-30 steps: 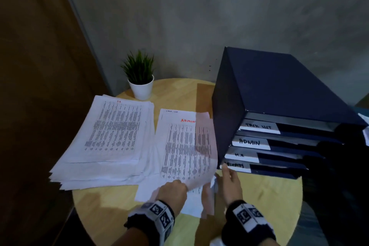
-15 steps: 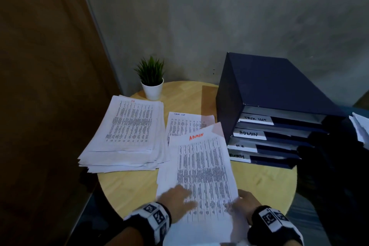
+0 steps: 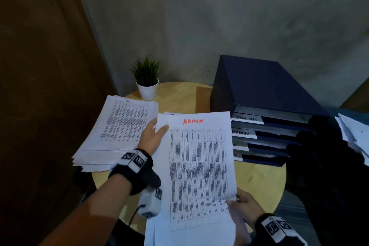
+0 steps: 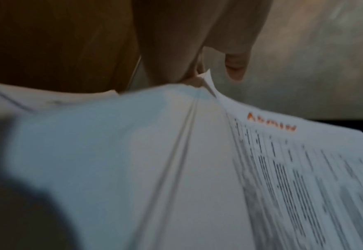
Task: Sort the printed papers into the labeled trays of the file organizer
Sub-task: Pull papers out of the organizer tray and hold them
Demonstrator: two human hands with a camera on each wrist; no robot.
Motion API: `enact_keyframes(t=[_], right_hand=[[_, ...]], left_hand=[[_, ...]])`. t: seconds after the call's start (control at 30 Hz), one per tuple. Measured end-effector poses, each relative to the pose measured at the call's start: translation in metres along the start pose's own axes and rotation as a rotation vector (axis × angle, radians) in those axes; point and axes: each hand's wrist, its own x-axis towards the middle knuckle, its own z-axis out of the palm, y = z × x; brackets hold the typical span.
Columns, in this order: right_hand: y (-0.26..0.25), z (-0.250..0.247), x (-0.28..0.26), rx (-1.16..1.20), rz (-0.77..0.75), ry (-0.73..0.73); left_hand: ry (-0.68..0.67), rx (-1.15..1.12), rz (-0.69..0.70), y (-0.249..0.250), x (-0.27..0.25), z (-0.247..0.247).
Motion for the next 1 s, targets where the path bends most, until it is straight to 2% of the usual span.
enact_keyframes(t=[0.13, 0.23, 0.37, 0.5, 0.7, 0.8, 0.9, 1.0], right_hand=[[-0.020, 0.004, -0.007, 0.003, 0.029, -0.017], [-0.037, 0.007, -0.002, 0.032, 0.016, 0.033], [-0.057, 0.010, 0.005, 0.036, 0.007, 0.109], [-0.067, 0.008, 0.008, 0.029, -0.001, 0.117], [-0.065, 0.002, 0.020, 0.032, -0.043, 0.069], [-0.054, -0.005, 0.033, 0.092, -0.080, -0.031], [-0.070, -0.001, 0.008, 0.077, -0.094, -0.069], [-0.087, 0.001, -0.014, 0.042, -0.124, -0.144]], left_hand=[[-0.034, 0.022, 0.084, 0.027, 0.003, 0.002], [-0.056, 0.051, 0.141, 0.036, 0.004, 0.000], [-0.095, -0.042, 0.130, 0.039, 0.000, -0.004], [-0.157, -0.116, 0.105, 0.041, -0.004, -0.009], [-0.281, -0.200, 0.112, 0.056, -0.009, -0.018], [-0.374, -0.288, 0.093, 0.064, -0.012, -0.022], [-0.484, -0.379, 0.110, 0.076, -0.018, -0.026], [-0.587, -0.376, 0.159, 0.089, -0.023, -0.025]])
